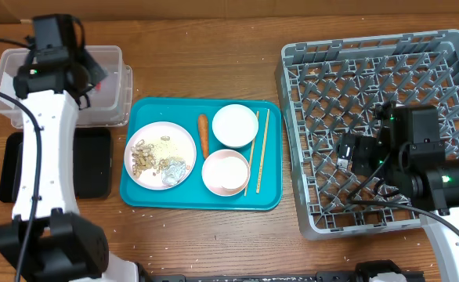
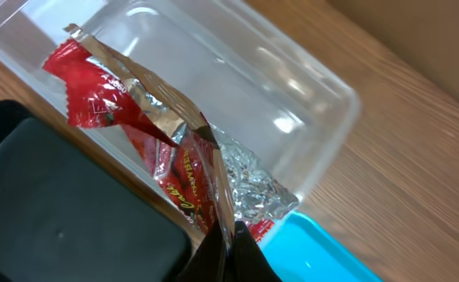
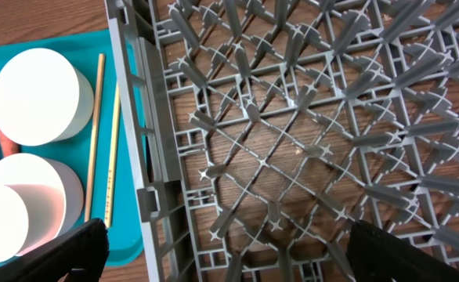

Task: Sort waste into correct bins and load items into the dishwasher
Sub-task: 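Carry the wrapper left and drop it into the clear bin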

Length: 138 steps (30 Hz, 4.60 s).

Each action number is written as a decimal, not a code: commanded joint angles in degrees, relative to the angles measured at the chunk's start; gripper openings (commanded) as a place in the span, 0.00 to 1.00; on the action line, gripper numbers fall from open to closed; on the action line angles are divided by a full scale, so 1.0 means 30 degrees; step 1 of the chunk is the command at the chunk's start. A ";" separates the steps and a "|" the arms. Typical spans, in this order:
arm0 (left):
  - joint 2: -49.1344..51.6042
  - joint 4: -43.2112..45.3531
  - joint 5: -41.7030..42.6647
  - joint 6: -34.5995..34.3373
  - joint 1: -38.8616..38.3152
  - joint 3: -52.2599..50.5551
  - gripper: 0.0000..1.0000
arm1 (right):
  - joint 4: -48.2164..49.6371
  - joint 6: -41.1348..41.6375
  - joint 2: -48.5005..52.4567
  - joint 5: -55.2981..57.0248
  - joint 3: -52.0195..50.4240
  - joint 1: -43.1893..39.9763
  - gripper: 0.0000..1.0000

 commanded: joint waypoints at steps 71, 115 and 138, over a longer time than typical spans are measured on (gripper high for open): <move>0.0648 -0.2390 0.4102 0.3876 -0.7701 -0.8925 0.72 | -0.1246 -0.0051 -0.0102 0.0189 0.0546 -0.0051 1.00; 0.2091 -0.5479 0.3373 0.3978 -0.7533 -0.5100 0.04 | -0.1268 -0.0051 -0.0102 0.0189 0.0546 -0.0051 1.00; 0.2841 -0.1151 0.0816 0.3789 -0.0408 0.2878 0.04 | -0.1268 -0.0022 -0.0102 0.0182 0.0546 -0.0051 1.00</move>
